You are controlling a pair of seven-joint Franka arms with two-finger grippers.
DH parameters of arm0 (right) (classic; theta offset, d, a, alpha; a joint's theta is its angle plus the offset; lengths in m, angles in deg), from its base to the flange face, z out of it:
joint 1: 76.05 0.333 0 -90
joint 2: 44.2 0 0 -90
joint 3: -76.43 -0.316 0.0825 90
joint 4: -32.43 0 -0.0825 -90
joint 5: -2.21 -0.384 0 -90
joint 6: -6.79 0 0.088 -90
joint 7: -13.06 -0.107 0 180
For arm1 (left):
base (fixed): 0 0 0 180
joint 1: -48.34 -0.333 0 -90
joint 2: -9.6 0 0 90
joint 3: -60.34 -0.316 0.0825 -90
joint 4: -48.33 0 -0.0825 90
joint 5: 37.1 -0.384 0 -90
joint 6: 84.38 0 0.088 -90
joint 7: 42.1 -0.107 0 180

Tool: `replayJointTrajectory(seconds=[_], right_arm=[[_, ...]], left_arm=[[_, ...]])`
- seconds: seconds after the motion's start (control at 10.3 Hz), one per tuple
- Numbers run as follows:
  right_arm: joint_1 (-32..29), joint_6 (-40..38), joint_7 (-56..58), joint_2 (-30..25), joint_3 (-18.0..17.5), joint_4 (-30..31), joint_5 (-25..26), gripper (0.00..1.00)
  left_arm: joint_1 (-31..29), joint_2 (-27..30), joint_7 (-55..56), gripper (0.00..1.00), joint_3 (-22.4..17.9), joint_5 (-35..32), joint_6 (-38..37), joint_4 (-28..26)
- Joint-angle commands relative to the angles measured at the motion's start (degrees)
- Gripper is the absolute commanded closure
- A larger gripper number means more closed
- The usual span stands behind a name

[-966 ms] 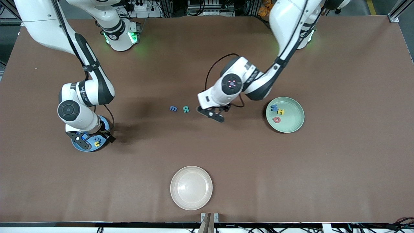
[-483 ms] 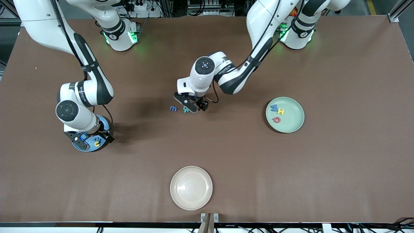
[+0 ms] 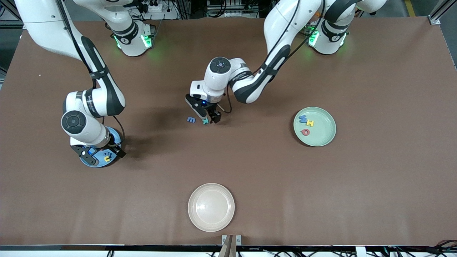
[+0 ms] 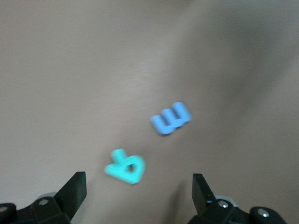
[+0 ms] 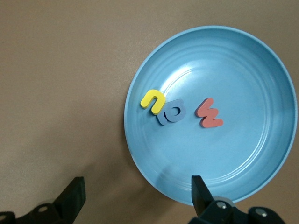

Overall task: Sort upper and lower case letters into plates
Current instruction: 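Lower the open left gripper over the teal R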

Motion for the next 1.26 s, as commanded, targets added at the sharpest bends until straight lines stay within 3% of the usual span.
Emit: replayJointTrajectory(seconds=[0.0,0.29,1.16], right_arm=[[-0.13,-0.85,0.27,-0.93,-0.11,0.05,-0.82,0.0],[-0.22,-0.85,0.27,-0.84,-0.11,-0.65,-0.82,0.0],[-0.22,-0.85,0.27,-0.49,-0.11,-1.09,-0.82,0.0]], left_arm=[[1.73,-0.97,0.86,0.0,-0.61,-2.21,1.99,-0.02],[1.74,-0.97,-4.05,0.0,-0.61,-6.42,1.99,-1.69],[-2.13,-1.31,-18.31,0.0,-0.61,-6.26,0.58,-1.34]])
